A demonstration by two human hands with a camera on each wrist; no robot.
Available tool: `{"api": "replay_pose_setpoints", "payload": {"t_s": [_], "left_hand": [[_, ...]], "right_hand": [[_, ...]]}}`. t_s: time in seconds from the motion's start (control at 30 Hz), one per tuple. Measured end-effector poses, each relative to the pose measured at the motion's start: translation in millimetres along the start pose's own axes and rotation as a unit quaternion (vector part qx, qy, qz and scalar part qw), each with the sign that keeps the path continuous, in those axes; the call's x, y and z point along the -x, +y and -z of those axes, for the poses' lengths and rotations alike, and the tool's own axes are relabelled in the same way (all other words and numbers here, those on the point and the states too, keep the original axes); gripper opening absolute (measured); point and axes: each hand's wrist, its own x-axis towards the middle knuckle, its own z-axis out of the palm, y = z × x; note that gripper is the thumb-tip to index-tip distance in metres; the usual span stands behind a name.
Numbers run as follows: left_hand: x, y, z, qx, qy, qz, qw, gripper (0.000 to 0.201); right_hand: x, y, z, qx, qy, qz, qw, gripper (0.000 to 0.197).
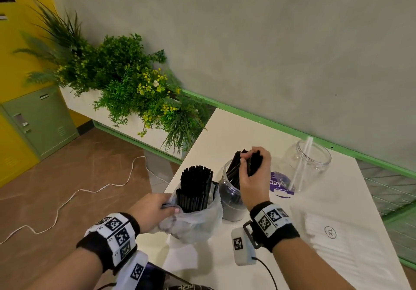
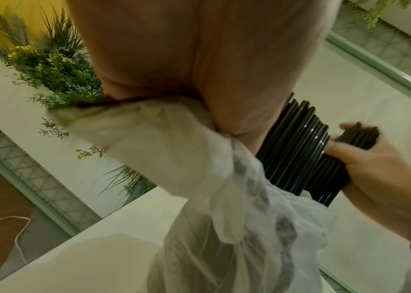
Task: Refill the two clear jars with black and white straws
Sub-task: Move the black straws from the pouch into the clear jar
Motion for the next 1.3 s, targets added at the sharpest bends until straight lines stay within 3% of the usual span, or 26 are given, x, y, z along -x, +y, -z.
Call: {"api": "replay_pose_setpoints", "payload": {"t_s": [0.17, 0.3, 0.4, 0.63, 0.73, 0.8, 0.87, 0.93, 1.03, 1.1, 1.3], "left_hand": [[-1.1, -2.6, -2.6, -0.011, -0.006, 0.009, 1.000, 0.039], [-3.4, -3.7, -4.1, -0.017, -0.004, 0.005, 1.000, 0.031], [-4.9, -6.5, -4.5, -0.008, -0.002, 0.000, 1.000, 0.029], [-4.5, -8.0, -4.3, -0.005, -0.003, -0.009, 1.000, 0.027], [-5.1, -8.8, -4.1, -0.002, -0.007, -0.011, 1.000, 0.030], [-5.4, -9.9, -4.3, 0.003, -0.007, -0.010, 1.000, 0.030], [-5.8, -10.9, -4.4, 0.007, -0.008, -0.007, 1.000, 0.030], [-6.2, -11.7, -5.2, 0.005, -0.007, -0.007, 1.000, 0.030], [-6.2, -11.3, -5.2, 0.000, -0.004, -0.016, 1.000, 0.030], [-5.7, -10.4, -4.0, -0.006, -0.002, -0.019, 1.000, 0.036], [-5.7, -10.7, -2.9, -0.012, -0.004, -0.024, 1.000, 0.038]], "right_hand": [[0.5, 17.6, 0.6, 0.002, -0.026, -0.070, 0.997, 0.036], [-3.3, 27.1, 6.9, 0.034, -0.060, -0.157, 0.985, 0.025], [-5.3, 24.6, 10.7, -0.003, -0.069, -0.199, 0.978, 0.015], [-2.7, 22.6, 27.4, 0.009, -0.082, -0.145, 0.986, 0.012], [-2.5, 21.8, 34.0, -0.017, -0.072, -0.133, 0.988, 0.026], [-2.0, 19.3, 38.9, -0.014, -0.092, -0.113, 0.989, 0.026], [-1.9, 18.7, 44.2, 0.062, -0.138, -0.067, 0.986, 0.030], [-1.8, 17.7, 47.5, 0.153, -0.178, -0.027, 0.972, 0.032], [-3.0, 16.4, 49.9, 0.205, -0.248, 0.026, 0.946, 0.040], [-4.7, 14.3, 50.0, 0.262, -0.299, 0.059, 0.916, 0.051], [-31.0, 2.0, 38.9, 0.449, -0.334, 0.143, 0.817, 0.071]]}}
